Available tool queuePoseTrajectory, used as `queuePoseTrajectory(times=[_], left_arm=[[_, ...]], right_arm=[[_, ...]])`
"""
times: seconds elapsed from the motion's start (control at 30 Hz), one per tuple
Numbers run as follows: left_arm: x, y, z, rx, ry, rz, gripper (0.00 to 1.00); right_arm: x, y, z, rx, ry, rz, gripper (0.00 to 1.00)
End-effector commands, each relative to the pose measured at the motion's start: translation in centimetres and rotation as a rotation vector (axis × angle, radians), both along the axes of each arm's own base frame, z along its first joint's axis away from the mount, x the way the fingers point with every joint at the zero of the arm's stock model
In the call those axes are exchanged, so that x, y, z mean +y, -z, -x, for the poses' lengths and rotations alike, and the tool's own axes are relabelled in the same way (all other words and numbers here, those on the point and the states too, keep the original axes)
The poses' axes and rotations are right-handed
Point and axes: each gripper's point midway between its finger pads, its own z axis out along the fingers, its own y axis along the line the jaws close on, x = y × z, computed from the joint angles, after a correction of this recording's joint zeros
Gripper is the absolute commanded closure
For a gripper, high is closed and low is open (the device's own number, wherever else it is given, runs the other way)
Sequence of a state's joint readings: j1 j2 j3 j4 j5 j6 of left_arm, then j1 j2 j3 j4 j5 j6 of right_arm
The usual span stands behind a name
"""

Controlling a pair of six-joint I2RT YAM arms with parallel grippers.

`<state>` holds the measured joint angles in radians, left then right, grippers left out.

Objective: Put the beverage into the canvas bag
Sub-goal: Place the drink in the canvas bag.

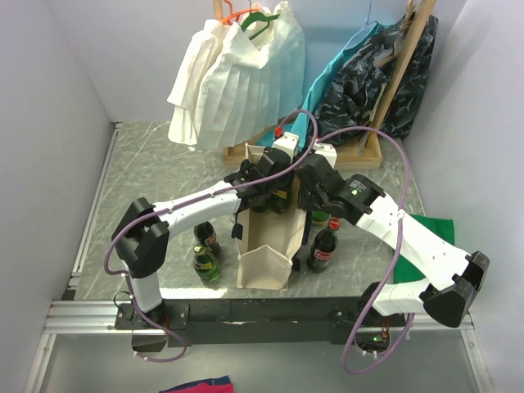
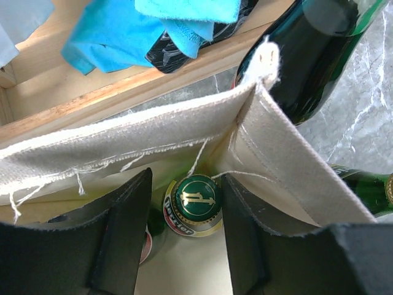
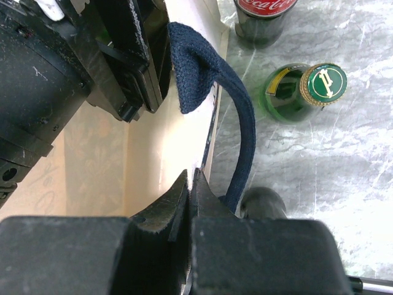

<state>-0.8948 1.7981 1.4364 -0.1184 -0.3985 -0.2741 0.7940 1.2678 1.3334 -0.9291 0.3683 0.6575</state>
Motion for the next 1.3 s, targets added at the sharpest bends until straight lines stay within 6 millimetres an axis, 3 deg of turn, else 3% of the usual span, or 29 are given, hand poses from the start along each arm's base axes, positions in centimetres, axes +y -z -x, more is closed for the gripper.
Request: queuePoseTrajectory(times=[0.0, 0.27, 0.57, 1.27], left_arm=[[-0.2, -2.9, -0.3, -0.078, -0.015, 0.03, 0.45], [0.1, -4.7, -0.2, -0.106, -0.026, 0.06, 0.41], [0.3, -7.4, 0.0, -0.138, -0.031, 0.097, 0.38], [1.1, -9.9, 0.5, -0.167, -0.034, 0.119, 0.35]], right_arm=[[0.1, -2.1, -0.2, -0.057, 0.009, -0.062, 1.0], [0.2, -2.4, -0.3, -0.062, 0.005, -0.066, 0.98], [0.4, -2.9, -0.4, -0.075, -0.004, -0.079, 0.84], [0.9, -2.5, -0.4, -0.064, -0.014, -0.089, 0.77]])
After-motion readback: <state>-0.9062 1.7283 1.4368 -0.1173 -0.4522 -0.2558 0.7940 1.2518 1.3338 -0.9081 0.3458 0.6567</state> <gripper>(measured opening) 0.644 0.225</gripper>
